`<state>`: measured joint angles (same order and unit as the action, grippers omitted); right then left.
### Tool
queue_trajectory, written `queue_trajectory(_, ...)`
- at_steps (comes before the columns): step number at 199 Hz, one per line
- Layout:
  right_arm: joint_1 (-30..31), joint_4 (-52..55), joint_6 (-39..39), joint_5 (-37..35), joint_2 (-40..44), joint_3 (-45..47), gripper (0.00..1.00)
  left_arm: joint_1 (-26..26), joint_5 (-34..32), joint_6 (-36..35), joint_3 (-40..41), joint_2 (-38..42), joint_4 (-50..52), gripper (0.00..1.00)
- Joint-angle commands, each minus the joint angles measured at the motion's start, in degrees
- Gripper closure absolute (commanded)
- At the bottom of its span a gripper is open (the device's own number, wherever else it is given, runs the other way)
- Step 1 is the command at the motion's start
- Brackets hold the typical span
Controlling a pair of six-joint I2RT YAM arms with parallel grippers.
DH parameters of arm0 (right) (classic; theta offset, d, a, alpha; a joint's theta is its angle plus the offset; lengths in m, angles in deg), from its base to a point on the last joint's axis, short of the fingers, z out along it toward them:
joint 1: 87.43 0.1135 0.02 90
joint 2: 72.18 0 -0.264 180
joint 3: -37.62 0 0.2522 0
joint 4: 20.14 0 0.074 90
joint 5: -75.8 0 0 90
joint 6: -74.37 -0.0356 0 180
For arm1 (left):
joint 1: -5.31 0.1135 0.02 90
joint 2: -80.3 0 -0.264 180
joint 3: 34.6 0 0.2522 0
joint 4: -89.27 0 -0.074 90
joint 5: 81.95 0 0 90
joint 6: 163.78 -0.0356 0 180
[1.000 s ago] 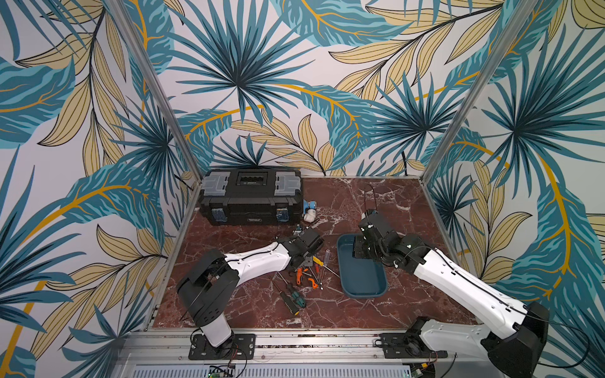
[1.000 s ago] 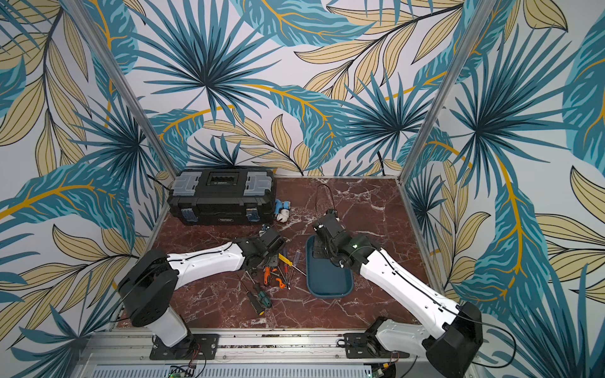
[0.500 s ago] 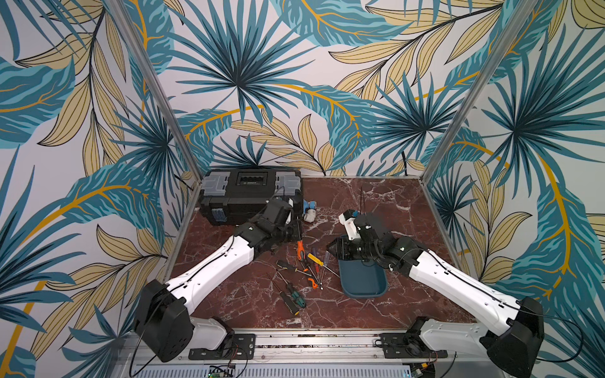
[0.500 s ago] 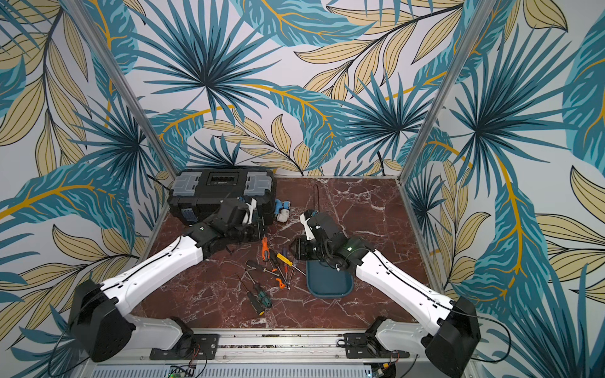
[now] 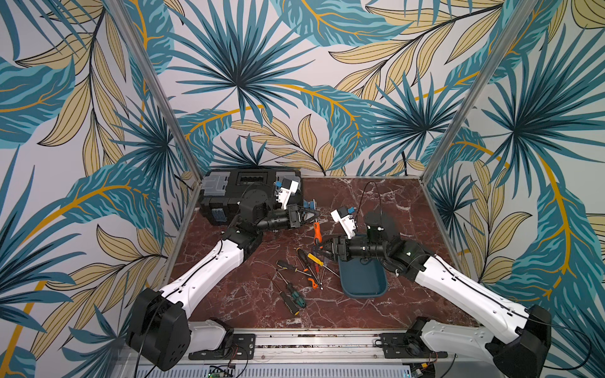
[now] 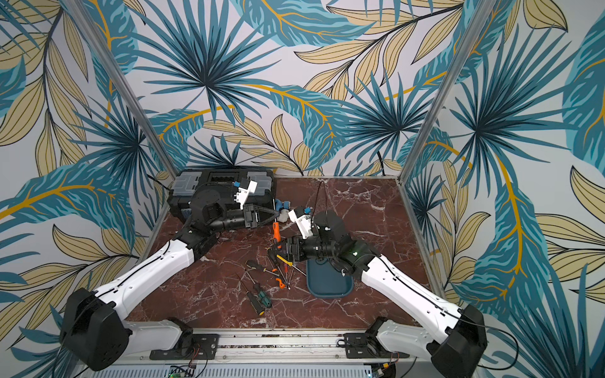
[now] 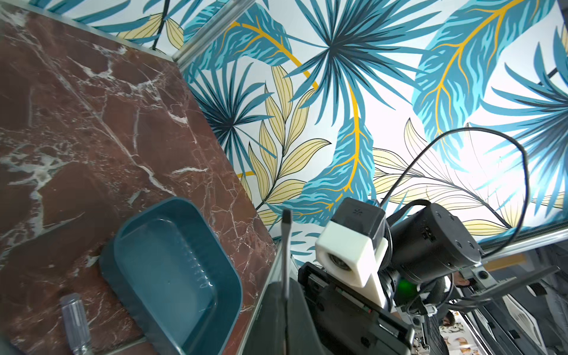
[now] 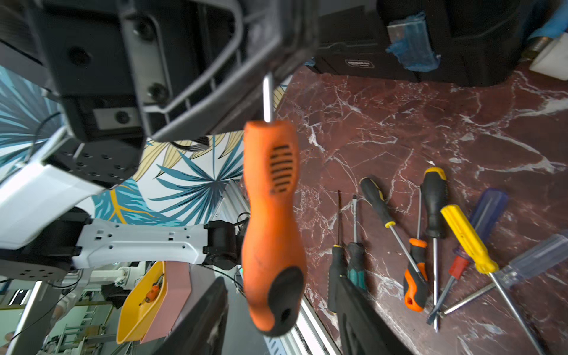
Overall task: Put the screwdriver on the desktop into the storage box
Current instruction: Pick up the screwdriver from the center of the board.
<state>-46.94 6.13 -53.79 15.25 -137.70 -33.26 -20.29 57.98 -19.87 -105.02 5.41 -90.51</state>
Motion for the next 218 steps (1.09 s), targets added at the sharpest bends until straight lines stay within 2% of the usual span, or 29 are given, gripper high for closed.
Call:
queue_trajectory(1, 0.0, -4.7, -2.1, 1.6, 1.8, 1.5, 0.52, 0.1, 2.0, 1.8, 2.1, 1.8, -5.3, 1.0)
queue_trajectory(10, -0.1, -5.2, -2.5, 2.0, 1.7, 1.5, 0.6, 0.1, 1.4, 2.5, 2.5, 1.9, -6.5, 1.0)
queue_trajectory(40, 0.0, -6.6, -4.2, 2.5, -0.1, 1.5, 0.78, 0.1, -0.8, 7.0, 5.8, 2.2, -14.2, 1.0)
queue_trajectory(58, 0.0, -7.3, -5.0, 1.8, -0.4, 1.6, 0.79, 0.1, -3.0, 7.7, 7.6, 2.9, -15.8, 1.0)
queue_trajectory(66, 0.0, -7.8, -5.3, 1.6, -0.5, 1.7, 0.7, 0.1, -3.8, 7.7, 8.2, 3.3, -15.8, 1.0)
queue_trajectory(79, 0.0, -8.9, -5.8, 1.5, -0.8, 1.7, 0.44, 0.1, -4.5, 7.8, 8.8, 3.7, -16.0, 1.0)
queue_trajectory(92, 0.0, -9.6, -6.1, 1.2, -1.2, 1.6, 0.4, 0.1, -4.6, 8.4, 9.4, 3.9, -16.8, 1.0)
queue_trajectory(109, 0.0, -9.4, -5.7, 0.7, -2.0, 1.2, 0.5, 0.1, -5.1, 9.1, 10.0, 3.9, -17.9, 1.0)
queue_trajectory(140, 0.0, -9.1, -5.6, 0.0, -3.1, 0.7, 0.79, 0.1, -5.8, 9.8, 11.1, 3.9, -19.1, 1.0)
queue_trajectory(159, 0.0, -7.8, -5.1, -0.6, -3.2, 0.1, 0.92, 0.1, -8.0, 9.0, 11.2, 4.0, -16.3, 1.0)
queue_trajectory(164, -0.1, -7.4, -4.9, -0.8, -3.2, -0.1, 0.94, 0.1, -9.0, 8.5, 11.0, 4.0, -14.4, 0.91)
queue_trajectory(178, -0.1, -4.4, -3.7, -2.5, -3.3, -1.2, 0.97, 0.0, -12.1, 6.1, 10.0, 4.2, -7.2, 0.56)
queue_trajectory(192, 0.1, 3.6, -0.7, -6.6, -3.9, -4.0, 0.99, -1.4, -15.3, 0.0, 7.6, 4.6, 2.2, 0.38)
queue_trajectory(199, 0.2, 7.6, 1.0, -9.5, -4.6, -5.9, 0.99, -3.1, -18.7, -4.5, 5.7, 4.8, 8.7, 0.25)
queue_trajectory(218, 0.9, 19.0, 4.8, -18.8, -7.3, -11.3, 1.0, -8.6, -25.4, -12.6, 0.9, 4.1, 19.0, 0.22)
